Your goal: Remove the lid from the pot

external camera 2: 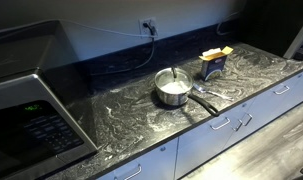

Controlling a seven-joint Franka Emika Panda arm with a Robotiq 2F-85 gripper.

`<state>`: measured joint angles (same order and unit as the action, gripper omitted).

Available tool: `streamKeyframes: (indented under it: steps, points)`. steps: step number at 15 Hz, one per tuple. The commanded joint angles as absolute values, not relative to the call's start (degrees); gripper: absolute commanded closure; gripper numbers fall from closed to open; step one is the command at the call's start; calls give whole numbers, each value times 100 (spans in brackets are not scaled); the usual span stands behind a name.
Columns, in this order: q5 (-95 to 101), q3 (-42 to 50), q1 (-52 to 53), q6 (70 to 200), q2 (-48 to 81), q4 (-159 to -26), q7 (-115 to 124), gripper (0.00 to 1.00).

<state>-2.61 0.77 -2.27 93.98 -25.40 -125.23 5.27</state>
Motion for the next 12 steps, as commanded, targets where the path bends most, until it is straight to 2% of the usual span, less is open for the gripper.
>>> streamKeyframes:
  steps: [1,8,12]
  points:
    - [-798,-322,-113,9818,-2135,-12195,1639,0]
    - [-749,-1195,91,11645,-1107,-11890,3801,0]
    - [-195,-1386,304,12162,-412,-11534,4847,0]
